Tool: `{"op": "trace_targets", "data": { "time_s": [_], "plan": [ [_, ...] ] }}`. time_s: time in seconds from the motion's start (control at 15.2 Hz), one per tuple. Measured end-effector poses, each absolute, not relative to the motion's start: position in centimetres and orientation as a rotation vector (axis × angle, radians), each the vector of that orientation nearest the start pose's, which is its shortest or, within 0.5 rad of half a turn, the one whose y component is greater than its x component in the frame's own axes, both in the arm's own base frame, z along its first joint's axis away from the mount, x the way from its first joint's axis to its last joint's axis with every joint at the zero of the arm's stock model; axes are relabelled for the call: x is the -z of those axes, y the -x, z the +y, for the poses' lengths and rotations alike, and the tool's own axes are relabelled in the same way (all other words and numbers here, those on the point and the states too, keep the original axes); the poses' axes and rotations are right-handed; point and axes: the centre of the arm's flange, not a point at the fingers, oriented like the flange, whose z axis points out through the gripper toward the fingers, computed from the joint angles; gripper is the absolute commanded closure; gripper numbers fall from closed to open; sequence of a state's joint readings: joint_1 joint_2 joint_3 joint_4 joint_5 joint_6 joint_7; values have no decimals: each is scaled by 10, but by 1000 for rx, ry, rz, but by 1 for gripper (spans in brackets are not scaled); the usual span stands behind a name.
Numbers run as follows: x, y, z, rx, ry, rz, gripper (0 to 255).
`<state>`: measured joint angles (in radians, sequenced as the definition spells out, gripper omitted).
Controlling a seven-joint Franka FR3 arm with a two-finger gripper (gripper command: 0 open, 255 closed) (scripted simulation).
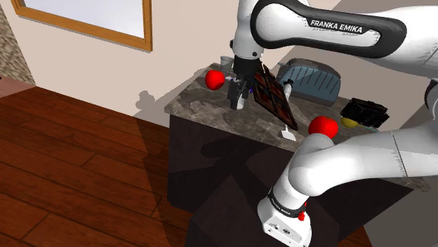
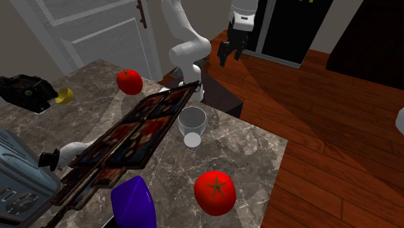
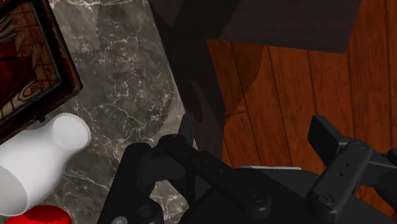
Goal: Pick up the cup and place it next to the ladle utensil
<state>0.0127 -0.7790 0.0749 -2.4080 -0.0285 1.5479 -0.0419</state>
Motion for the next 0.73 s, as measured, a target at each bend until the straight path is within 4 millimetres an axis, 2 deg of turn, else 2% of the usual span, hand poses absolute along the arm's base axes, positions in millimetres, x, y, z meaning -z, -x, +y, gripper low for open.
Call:
{"op": "trace_targets", "data": {
  "time_s": [0.07, 0.2, 0.73],
  "plan": [
    [-562, -303, 29, -131, 3216, -171, 0],
    [-562, -308, 13, -122, 3206, -183, 0],
    [-562, -347, -89, -63, 3139, -264, 0]
  ]
}}
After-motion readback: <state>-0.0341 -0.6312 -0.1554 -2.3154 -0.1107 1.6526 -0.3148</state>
